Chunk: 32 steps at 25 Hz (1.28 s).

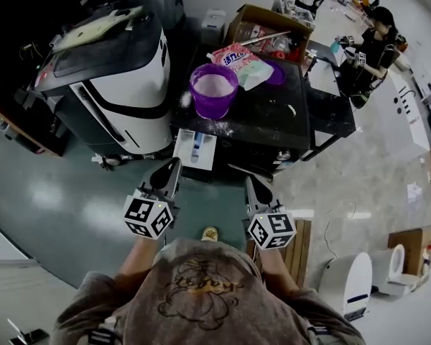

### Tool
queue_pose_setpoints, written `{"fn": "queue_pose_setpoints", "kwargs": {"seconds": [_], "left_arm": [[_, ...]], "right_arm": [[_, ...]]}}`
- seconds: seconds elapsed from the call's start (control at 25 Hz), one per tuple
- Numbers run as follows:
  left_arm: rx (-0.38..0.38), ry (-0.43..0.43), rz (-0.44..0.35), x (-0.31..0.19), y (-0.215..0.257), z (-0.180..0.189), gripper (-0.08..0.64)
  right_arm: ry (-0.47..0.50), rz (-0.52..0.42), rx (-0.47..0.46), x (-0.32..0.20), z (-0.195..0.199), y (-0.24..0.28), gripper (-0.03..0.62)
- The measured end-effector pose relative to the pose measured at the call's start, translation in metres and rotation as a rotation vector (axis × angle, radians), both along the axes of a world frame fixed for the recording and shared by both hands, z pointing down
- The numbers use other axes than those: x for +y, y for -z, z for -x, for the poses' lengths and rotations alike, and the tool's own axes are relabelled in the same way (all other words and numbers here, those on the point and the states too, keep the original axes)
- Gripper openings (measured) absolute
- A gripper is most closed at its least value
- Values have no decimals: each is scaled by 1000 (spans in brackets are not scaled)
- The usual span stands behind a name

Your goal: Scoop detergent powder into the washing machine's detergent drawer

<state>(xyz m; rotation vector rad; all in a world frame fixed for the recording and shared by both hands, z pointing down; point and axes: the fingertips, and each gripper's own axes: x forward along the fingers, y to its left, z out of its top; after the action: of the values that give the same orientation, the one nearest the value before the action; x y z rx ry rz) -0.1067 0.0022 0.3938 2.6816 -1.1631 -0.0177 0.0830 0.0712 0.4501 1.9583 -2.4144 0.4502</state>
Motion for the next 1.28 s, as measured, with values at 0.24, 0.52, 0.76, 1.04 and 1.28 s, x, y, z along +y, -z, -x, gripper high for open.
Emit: {"fn": "queue_pose_setpoints", "kwargs": {"seconds": [0.24,0.52,0.76,1.04,1.28], "left_arm": [[-10,23,-16,-24,3,-17,23],[-18,43,-27,-45,6,-27,23],[-18,54,-29,-67,6,-31,23],[-5,43,-38,-100,8,-40,23],[8,35,-52,-143,13,-44,23]], "right_arm": [[3,-1,-13,-21,-26,-4,2],[19,7,-21,-45,-39,-8,2],[31,7,-20,-68,-44,-9,2],[22,7,-11,-99,-52,-9,2],[-4,6,1,-135,-60,-5,2]]}}
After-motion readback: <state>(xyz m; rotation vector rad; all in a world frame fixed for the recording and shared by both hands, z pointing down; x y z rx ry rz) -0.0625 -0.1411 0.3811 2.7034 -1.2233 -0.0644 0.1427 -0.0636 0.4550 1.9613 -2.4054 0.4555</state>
